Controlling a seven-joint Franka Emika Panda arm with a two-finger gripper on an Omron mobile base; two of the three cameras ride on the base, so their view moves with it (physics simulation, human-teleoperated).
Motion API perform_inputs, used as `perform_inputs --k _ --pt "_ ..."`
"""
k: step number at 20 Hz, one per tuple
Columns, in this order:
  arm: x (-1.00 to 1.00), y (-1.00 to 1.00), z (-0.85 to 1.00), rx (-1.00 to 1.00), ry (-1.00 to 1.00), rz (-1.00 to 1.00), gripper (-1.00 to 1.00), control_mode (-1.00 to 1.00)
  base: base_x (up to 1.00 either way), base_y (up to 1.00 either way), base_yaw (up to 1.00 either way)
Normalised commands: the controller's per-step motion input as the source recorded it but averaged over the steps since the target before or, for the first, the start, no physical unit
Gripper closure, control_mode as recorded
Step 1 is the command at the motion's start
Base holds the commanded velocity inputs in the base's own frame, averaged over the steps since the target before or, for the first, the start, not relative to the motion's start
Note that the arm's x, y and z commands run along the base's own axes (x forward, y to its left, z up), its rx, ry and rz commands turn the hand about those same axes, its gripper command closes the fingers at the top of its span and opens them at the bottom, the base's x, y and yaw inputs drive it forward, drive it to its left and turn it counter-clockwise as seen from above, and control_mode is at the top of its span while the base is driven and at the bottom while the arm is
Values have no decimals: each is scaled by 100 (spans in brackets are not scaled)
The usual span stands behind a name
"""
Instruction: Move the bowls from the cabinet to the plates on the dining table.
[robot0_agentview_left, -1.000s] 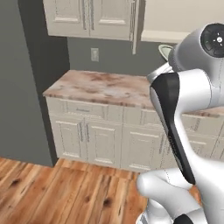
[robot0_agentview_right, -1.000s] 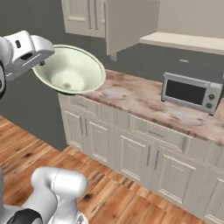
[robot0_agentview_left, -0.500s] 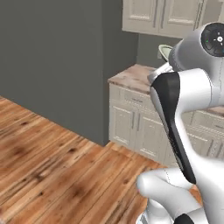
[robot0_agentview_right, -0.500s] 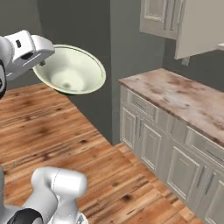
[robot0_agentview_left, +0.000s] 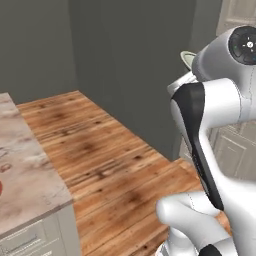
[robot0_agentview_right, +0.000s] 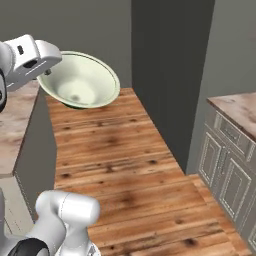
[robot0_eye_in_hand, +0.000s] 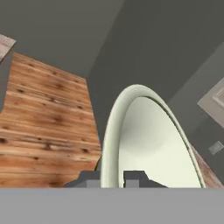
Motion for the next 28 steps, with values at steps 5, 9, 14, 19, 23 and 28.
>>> perform_inputs --k 5,9,14,19,23,28 --pt "0 0 0 0 0 0 100 100 -29 40 32" --pt "0 0 0 0 0 0 100 100 -23 81 12" --pt "0 0 0 0 0 0 100 100 -4 89 7" --pt "0 0 0 0 0 0 100 100 3 84 13" --pt "0 0 0 0 0 0 100 100 31 52 15" --pt "0 0 0 0 0 0 100 100 37 44 15"
